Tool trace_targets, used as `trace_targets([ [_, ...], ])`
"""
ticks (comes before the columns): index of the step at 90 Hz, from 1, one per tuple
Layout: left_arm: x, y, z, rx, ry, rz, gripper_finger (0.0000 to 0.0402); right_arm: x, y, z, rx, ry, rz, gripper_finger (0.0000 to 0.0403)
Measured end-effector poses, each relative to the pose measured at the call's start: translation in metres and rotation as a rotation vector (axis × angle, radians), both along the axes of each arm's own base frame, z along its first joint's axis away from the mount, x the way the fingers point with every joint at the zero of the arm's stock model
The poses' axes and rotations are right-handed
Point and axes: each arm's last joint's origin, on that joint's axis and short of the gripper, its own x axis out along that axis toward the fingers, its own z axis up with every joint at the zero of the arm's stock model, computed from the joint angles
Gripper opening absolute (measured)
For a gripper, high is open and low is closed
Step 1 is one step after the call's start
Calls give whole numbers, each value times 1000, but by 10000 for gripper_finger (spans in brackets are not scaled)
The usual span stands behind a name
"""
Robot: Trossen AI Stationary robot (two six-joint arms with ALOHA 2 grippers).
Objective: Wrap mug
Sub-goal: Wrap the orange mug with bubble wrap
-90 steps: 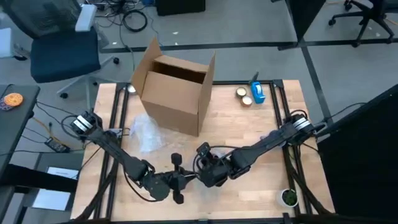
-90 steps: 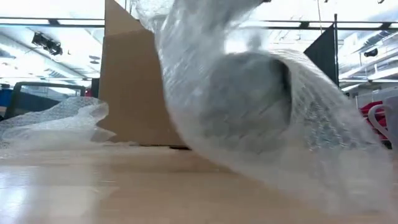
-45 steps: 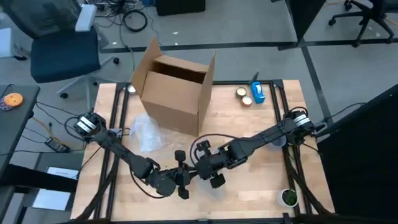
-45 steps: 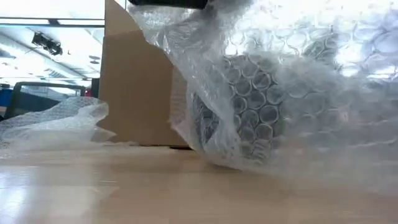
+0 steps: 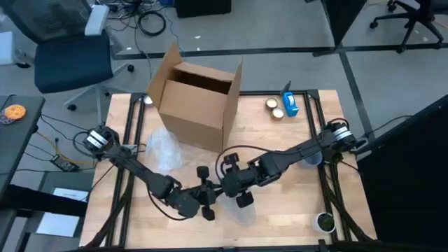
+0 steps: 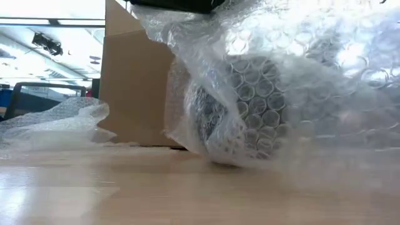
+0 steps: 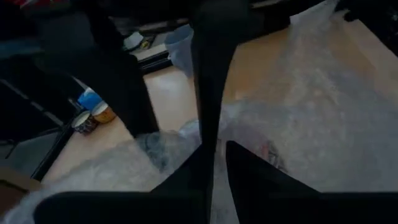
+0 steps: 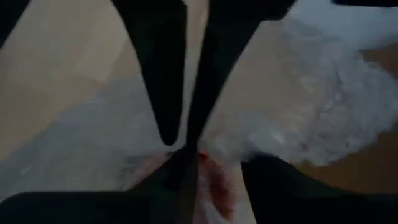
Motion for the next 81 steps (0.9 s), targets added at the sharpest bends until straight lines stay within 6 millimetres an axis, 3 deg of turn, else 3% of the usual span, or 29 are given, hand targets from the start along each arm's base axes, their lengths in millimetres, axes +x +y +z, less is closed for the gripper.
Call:
trace_targets([
  [27,4,7,-1,1,9,15,28,-13,5,3,-44,45,-25,169],
  [44,8,16,-1,5,15,42,28,-39,14,50,-116,-81,-142,180],
  [58,14,27,-1,18,17,71,28,-54,31,74,100,-176,-158,173],
  [68,18,35,-1,25,22,96,28,-58,46,71,257,-111,-123,168],
  [81,22,45,-2,31,26,127,28,-52,62,46,278,-4,-137,159],
])
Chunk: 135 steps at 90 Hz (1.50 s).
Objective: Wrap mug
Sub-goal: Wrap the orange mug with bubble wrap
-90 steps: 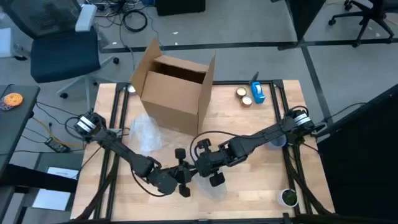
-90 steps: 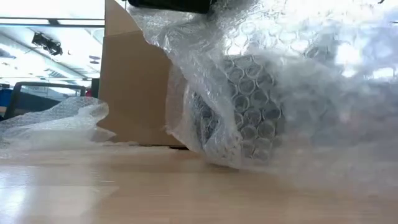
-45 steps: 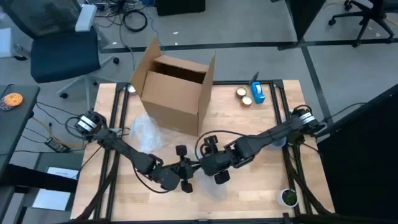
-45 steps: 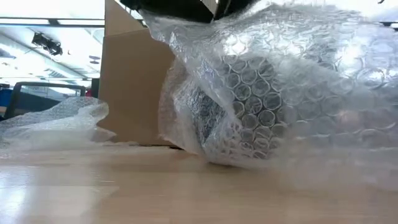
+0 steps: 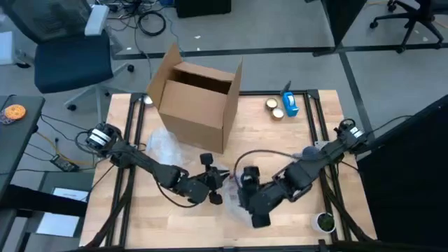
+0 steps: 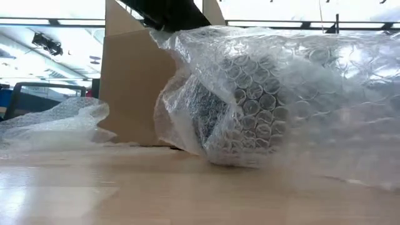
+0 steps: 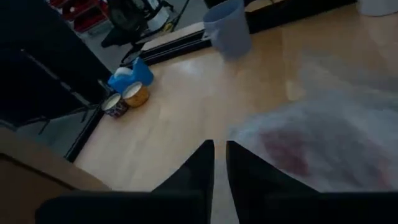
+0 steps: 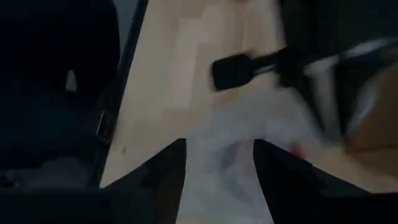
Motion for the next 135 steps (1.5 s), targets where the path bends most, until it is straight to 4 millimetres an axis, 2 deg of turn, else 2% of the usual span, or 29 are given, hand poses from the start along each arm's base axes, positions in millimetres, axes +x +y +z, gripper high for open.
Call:
trace_targets([
  [11,1,5,-2,9,18,14,28,11,5,-24,-1,92,23,150],
  [21,2,7,-2,10,21,20,28,22,1,-40,-29,139,5,138],
  [48,-1,4,3,46,25,-7,28,34,-30,-54,-56,240,-113,103],
  [63,-6,1,13,42,0,-17,28,40,-45,-66,-46,260,-122,94],
  [85,-22,-3,38,13,-61,-44,28,47,-66,-81,-83,274,-140,93],
  [98,-41,-12,54,9,-62,-92,28,52,-71,-86,-94,244,-113,89],
  [115,-90,-26,76,-57,-13,-178,28,53,-74,-92,-107,247,-104,84],
  [126,-121,-31,80,-172,48,-213,28,53,-73,-92,-107,238,-94,82],
  [135,-135,-35,70,-281,154,-217,28,55,-73,-91,-110,217,-95,82],
])
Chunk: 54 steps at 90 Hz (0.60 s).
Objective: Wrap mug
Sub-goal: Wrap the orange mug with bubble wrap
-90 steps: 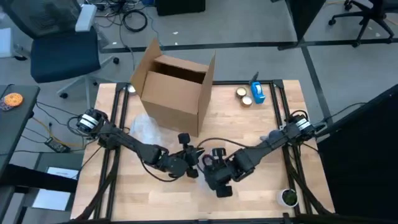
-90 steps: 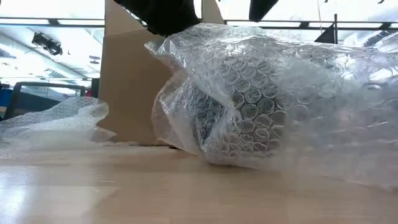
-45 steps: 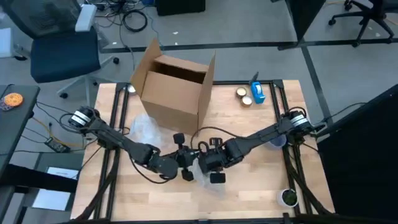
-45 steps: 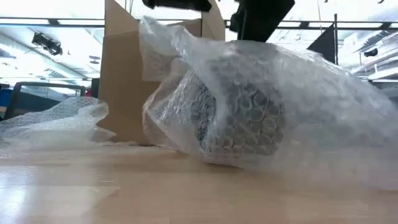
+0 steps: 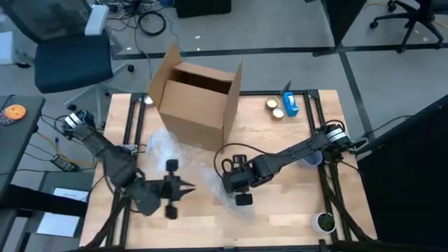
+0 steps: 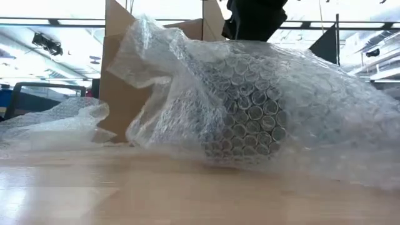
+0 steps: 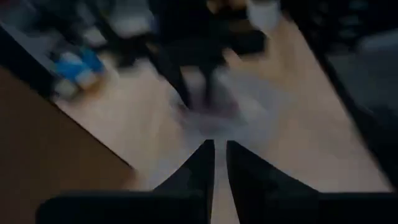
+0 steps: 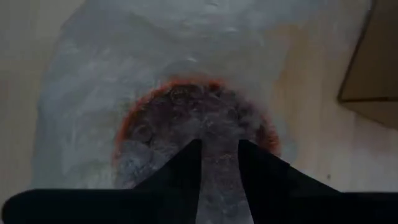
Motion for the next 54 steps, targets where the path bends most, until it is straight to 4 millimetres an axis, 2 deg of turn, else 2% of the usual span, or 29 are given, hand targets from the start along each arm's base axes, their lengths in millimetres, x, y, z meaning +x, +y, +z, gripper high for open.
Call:
trace_targets([
  [14,-8,0,-23,32,161,81,29,1,0,0,-1,-12,-7,81],
  [25,-5,1,-37,77,214,165,38,1,0,0,1,-12,-10,82],
  [38,-1,17,-50,44,278,339,64,0,1,0,1,-11,-8,79],
  [54,-2,40,-84,4,374,359,92,0,1,0,1,-10,-9,77],
])
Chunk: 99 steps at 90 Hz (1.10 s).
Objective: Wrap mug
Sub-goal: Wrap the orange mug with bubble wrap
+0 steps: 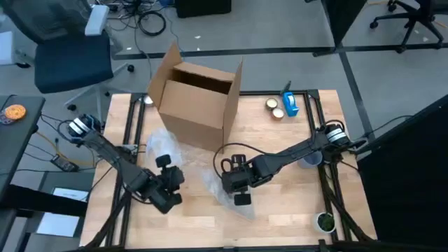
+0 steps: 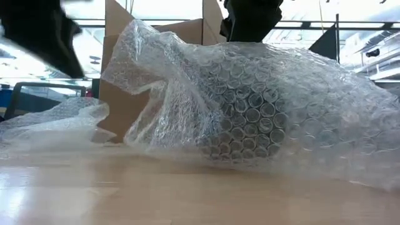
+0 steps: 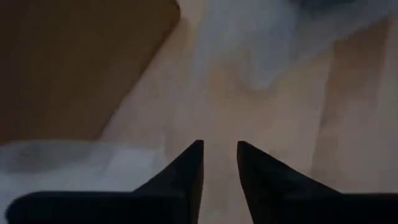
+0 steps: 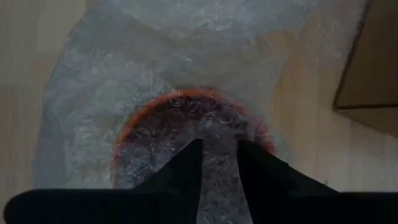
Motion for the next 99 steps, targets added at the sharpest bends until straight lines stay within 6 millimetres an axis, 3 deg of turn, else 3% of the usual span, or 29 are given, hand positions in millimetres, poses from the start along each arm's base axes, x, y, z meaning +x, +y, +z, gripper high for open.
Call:
trace_targets([
  [11,-4,18,-25,-69,8,-21,110,0,0,0,0,1,1,77],
  [22,-3,26,-34,-73,-91,-62,125,0,0,0,0,1,1,75],
  [41,7,32,-31,63,-227,-71,149,0,1,0,11,4,-2,75],
  [74,20,29,-19,89,-348,-165,166,-1,3,0,23,7,9,75],
  [88,21,36,-22,89,-290,-185,149,-1,3,0,23,7,9,75],
  [99,23,34,-18,48,-255,-248,89,-1,3,0,21,8,10,75],
])
